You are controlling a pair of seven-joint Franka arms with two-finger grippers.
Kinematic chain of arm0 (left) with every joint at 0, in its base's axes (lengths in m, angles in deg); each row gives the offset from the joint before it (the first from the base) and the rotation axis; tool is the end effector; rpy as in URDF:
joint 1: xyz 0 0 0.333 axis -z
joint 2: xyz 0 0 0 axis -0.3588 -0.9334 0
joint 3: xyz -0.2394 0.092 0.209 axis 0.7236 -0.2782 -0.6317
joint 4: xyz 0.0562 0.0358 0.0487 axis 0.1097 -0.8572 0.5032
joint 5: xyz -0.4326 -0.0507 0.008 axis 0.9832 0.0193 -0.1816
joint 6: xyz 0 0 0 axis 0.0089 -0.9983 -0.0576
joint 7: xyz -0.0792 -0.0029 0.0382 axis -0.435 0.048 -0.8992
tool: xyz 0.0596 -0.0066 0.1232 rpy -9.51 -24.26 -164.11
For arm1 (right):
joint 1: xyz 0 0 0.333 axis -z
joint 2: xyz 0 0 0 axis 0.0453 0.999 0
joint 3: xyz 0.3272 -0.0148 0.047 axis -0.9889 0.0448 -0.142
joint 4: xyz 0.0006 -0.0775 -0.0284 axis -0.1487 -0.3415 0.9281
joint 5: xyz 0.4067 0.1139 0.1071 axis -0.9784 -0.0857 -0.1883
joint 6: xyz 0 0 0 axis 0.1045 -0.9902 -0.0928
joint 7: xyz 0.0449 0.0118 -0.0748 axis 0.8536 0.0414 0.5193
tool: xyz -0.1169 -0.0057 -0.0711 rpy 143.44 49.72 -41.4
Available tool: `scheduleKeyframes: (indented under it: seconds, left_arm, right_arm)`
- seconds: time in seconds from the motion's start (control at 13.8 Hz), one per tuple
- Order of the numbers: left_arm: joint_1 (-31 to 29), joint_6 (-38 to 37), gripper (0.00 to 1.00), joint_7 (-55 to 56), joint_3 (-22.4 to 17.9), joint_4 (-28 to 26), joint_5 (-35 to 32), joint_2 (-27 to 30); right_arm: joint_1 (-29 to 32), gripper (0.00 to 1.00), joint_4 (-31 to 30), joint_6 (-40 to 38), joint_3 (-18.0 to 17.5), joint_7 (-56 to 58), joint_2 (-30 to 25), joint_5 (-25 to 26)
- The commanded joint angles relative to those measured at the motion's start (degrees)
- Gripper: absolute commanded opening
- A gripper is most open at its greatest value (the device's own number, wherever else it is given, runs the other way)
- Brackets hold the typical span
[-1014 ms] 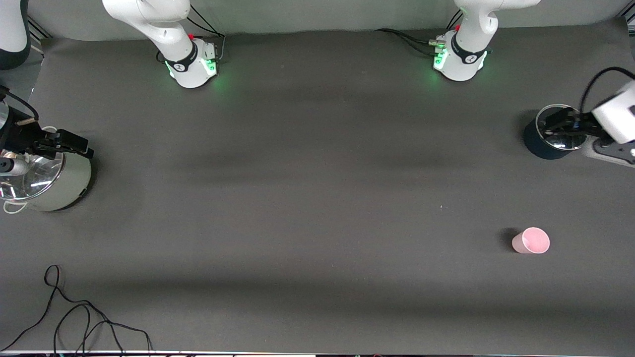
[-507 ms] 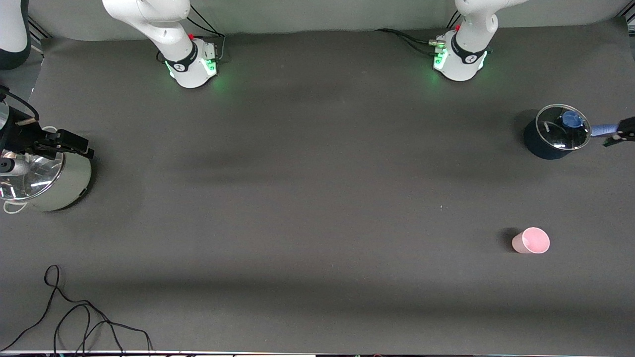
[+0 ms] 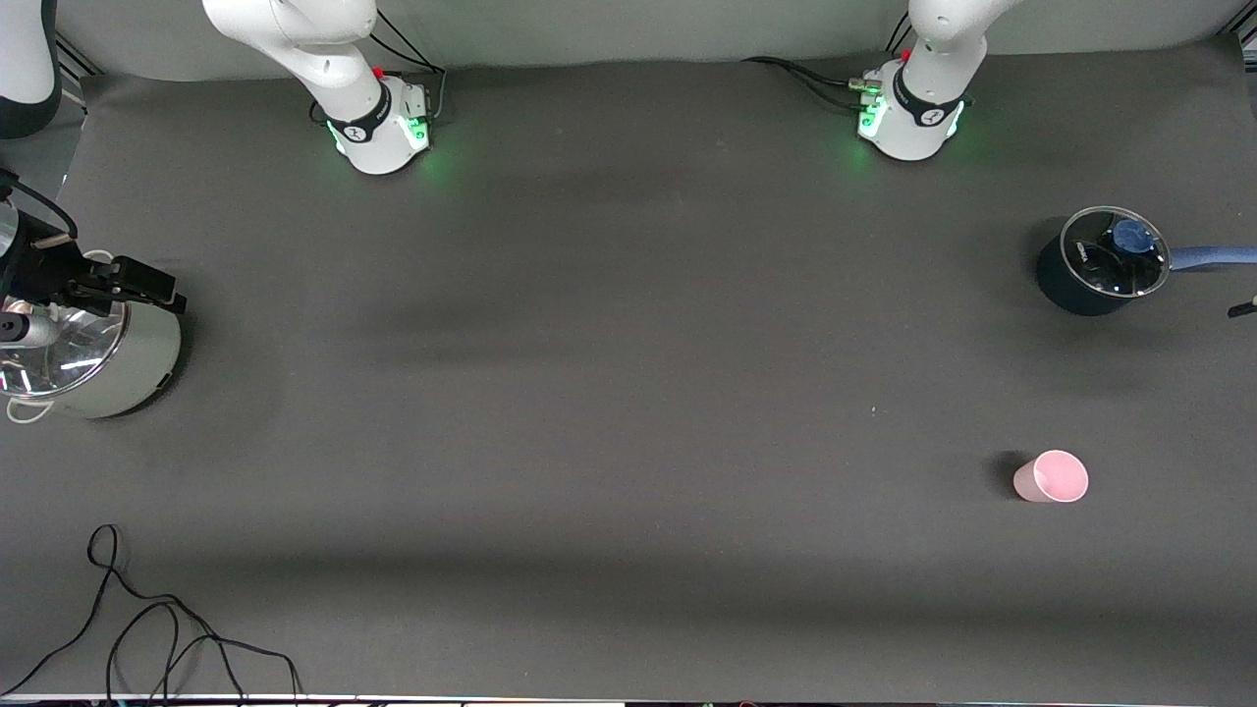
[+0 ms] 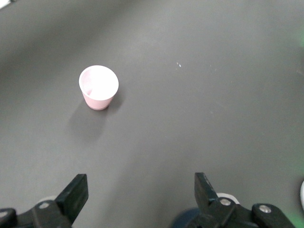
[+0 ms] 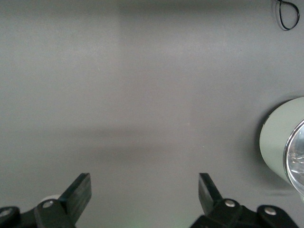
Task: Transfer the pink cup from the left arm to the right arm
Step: 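Lower the open left gripper toward the pink cup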
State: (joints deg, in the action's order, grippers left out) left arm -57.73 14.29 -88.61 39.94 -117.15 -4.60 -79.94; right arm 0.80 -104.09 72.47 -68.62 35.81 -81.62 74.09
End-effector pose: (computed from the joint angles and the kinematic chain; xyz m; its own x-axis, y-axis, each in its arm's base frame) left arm 0.5968 0.3666 0.3587 0.5138 -0.6824 0.5199 -0.8574 -0.4294 0.2837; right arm 0.5966 -0.0409 0.5566 0.9980 -0.0304 -0.0562 -0.0327 -0.9986 -0.0412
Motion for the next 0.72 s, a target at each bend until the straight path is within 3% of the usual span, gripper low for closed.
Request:
scheduleKeyframes:
  seconds: [0.0, 0.43, 0.65]
  left_arm:
    - [-3.0, -0.8, 1.0, -10.8, 0.9, 5.8, 5.5, -9.1]
    - [-3.7, 1.0, 1.0, -24.9, 1.2, 8.4, 16.8, -20.9]
    - [-3.6, 5.3, 1.0, -31.9, 1.2, 8.8, 22.1, -24.6]
  right_arm:
    - [-0.5, 1.0, 0.8, -0.4, 0.3, -0.9, 0.3, -0.8]
    - [-0.5, 1.0, 0.8, -0.5, 0.3, -0.9, 0.3, -0.8]
    - [-0.5, 1.0, 0.8, -0.5, 0.3, -0.9, 0.2, -0.8]
